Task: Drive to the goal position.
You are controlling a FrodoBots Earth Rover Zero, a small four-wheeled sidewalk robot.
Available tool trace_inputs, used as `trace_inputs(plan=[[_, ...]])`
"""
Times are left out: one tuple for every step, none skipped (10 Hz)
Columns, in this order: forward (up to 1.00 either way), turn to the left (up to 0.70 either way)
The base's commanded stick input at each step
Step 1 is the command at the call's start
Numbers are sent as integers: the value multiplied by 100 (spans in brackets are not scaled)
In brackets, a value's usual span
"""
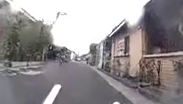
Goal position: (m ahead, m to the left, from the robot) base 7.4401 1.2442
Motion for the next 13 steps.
trace_inputs(plan=[[100,0],[100,0],[100,0],[100,0],[100,0],[100,0],[100,0],[100,4],[100,4],[100,0],[100,0],[100,0],[100,-1]])
